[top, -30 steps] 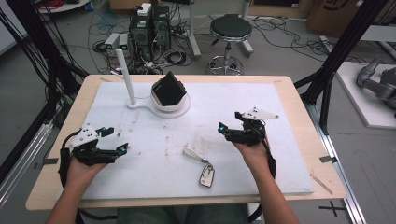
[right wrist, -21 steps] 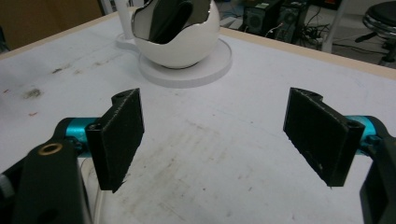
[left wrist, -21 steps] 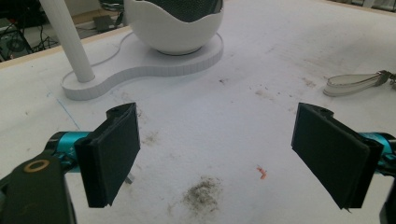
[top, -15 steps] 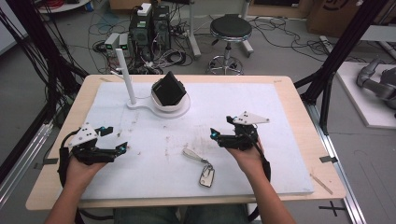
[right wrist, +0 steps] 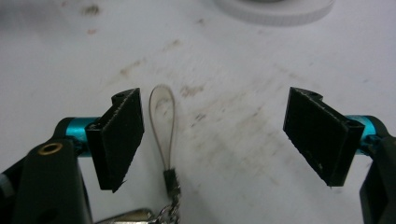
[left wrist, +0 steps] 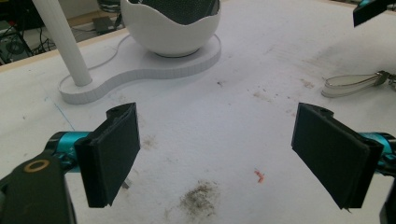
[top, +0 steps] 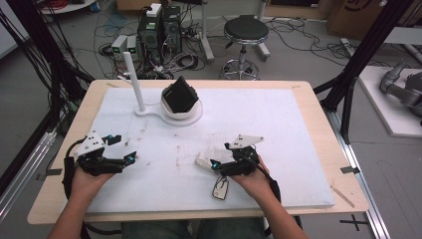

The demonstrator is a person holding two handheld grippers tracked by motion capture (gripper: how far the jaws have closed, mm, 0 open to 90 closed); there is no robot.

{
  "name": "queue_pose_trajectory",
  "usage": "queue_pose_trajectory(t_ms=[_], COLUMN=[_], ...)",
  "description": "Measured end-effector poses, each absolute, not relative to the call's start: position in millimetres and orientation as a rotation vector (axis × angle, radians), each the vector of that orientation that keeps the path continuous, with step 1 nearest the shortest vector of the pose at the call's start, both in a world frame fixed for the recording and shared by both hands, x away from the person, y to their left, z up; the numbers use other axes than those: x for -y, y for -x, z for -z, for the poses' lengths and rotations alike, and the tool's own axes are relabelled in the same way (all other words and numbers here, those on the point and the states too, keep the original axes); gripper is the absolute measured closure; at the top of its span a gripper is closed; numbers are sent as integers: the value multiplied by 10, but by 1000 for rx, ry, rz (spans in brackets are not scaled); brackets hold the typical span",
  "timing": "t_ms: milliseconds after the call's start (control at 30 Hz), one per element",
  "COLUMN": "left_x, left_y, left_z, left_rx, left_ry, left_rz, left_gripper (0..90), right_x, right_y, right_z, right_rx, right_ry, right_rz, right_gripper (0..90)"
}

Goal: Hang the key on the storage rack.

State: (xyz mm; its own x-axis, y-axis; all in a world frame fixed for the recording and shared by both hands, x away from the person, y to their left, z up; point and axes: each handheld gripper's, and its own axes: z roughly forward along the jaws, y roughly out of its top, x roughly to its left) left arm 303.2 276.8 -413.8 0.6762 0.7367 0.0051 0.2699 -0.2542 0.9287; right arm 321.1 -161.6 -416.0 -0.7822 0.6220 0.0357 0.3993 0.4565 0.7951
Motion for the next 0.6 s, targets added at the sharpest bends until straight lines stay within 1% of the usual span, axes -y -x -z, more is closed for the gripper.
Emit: queue_pose_trajectory(t_ms=[133,267,300,333,367,400,433,500,600], left_x=[-2764,-2761,-2760,-2760,-2759,-2759,-2759,-2756,-2754], left_y=[-3026,-3022,-3022,-3022,-3022,-3021,-3021,-3020,-3022], left_z=[4135,4136,4136,4136,4135,4133,4133,4134,4138], left_rx=[-794,-795,-795,-795,-794,-793,-792,-792,-793], left_ry=[-1824,-1825,-1825,-1826,-1827,-1829,-1830,-1829,-1830], left_rz=[-548,-546,-546,-547,-547,-549,-549,-548,-547], left_gripper=[154,154,154,154,154,154,153,154,154], right_x=[1552,1490,1486,1490,1503,1532,1560,1578,1558], right_y=[-3197,-3184,-3177,-3171,-3161,-3162,-3181,-3177,-3162], right_z=[4234,4341,4372,4406,4427,4420,4407,4406,4391], right_rx=[-2538,-2658,-2675,-2696,-2667,-2661,-2675,-2682,-2685], right_ry=[-840,-813,-787,-786,-764,-776,-773,-761,-722], right_rz=[-1148,-1013,-1012,-1011,-1015,-1015,-1029,-1029,-1002], right_gripper=[215,322,396,448,529,638,772,814,830])
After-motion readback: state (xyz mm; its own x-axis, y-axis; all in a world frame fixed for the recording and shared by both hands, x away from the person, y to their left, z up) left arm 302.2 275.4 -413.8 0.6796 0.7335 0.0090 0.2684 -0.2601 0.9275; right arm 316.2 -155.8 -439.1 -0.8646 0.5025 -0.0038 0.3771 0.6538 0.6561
